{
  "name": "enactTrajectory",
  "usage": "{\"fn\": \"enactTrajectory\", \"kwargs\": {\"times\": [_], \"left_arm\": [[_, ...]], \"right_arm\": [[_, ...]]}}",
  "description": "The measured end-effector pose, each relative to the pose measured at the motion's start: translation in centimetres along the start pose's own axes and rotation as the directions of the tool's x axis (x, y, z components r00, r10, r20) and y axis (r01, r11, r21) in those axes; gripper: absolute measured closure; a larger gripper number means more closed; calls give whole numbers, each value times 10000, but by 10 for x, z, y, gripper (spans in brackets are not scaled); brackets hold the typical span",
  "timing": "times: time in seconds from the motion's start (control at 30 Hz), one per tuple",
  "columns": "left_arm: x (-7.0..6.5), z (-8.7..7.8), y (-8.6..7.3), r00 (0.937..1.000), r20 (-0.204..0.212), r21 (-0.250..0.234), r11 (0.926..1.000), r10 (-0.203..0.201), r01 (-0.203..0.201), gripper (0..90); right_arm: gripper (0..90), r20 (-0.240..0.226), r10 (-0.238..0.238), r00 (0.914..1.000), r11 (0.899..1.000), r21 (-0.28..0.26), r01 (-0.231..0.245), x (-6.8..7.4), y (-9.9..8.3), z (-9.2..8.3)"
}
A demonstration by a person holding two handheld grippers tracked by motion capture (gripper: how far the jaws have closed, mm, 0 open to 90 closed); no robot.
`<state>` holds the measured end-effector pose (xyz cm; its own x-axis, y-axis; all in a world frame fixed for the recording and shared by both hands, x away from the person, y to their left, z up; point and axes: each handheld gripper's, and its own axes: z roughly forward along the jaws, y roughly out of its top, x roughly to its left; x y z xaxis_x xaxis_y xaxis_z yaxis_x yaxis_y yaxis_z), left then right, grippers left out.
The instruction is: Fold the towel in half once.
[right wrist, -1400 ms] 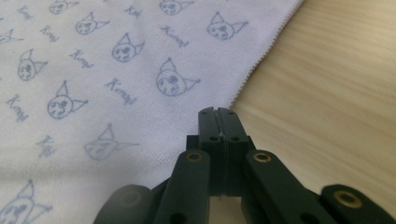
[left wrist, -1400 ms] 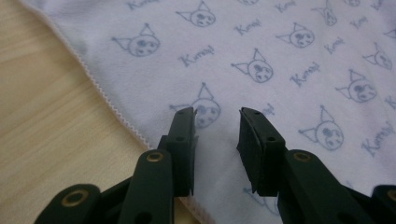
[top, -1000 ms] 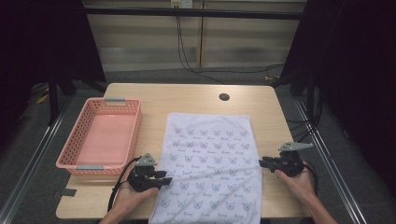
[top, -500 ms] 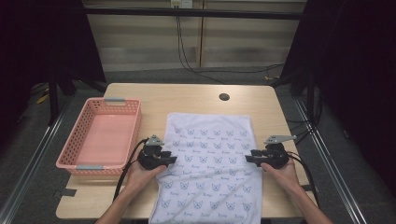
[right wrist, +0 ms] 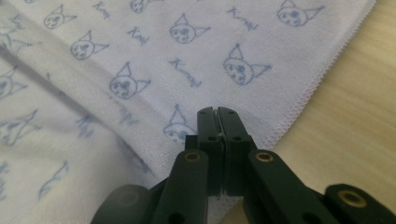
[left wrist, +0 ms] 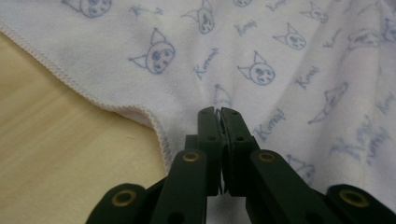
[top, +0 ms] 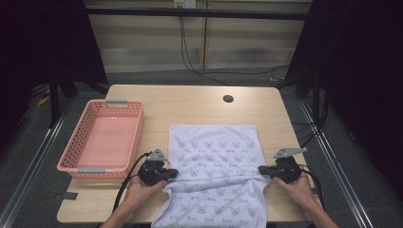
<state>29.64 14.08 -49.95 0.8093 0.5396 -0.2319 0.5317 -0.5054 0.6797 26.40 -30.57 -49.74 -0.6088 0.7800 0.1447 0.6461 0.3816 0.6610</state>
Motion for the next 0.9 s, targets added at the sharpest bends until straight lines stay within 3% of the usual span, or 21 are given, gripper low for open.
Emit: {"fn": "enactTrajectory", "kwargs": {"times": [0.1,0.17,0.23,0.27,0.3,0.33,0.4,0.47,0.5,0.53,0.63,0.7,0.8,0.9], "left_arm": [[-12,-5,-7,9990,416,202,9997,-165,156,880],[-26,-9,-14,9975,703,495,9987,83,-118,880],[-36,-13,-19,9947,1021,714,9973,87,-160,876],[-40,-16,-21,9941,1073,802,9964,188,-275,870],[-43,-19,-20,9955,859,719,9963,401,-463,850],[-42,-22,-18,9952,905,387,9984,382,-419,802],[-35,-25,-8,9971,740,-132,9997,196,-187,687],[-14,-21,10,9972,728,-452,9988,-141,175,667],[-8,-18,16,9990,455,-503,9987,-49,72,667],[0,-13,23,10000,58,-600,9982,-78,82,666],[27,3,43,9982,-148,-765,9954,-586,573,660],[35,9,49,9977,-301,-797,9951,-604,579,635],[49,17,53,9939,-410,-960,9905,-1025,982,610],[58,21,54,9911,-575,-1017,9883,-1201,1138,594]], "right_arm": [[894,-308,-3,9995,9998,198,9,7,-7,-6],[894,-799,-44,9968,9992,403,76,13,-13,-12],[893,-1456,35,9893,9980,632,58,20,-21,-19],[891,-1536,-8,9881,9969,773,128,23,-23,-21],[879,-1361,-157,9906,9962,833,273,27,-25,-25],[812,-1310,-320,9909,9963,751,422,30,-25,-26],[715,-1236,-163,9922,9998,93,176,26,-20,-29],[670,-954,-61,9954,9980,-638,0,15,-8,-27],[652,-673,51,9977,9955,-941,-115,5,3,-23],[642,-546,59,9985,9948,-1013,-115,-2,10,-20],[591,176,95,9998,9951,-988,-77,-33,36,3],[568,546,202,9983,9956,-920,-151,-50,49,20],[539,683,235,9974,9959,-883,-174,-61,59,35],[518,720,251,9971,9963,-839,-190,-67,64,45]]}}
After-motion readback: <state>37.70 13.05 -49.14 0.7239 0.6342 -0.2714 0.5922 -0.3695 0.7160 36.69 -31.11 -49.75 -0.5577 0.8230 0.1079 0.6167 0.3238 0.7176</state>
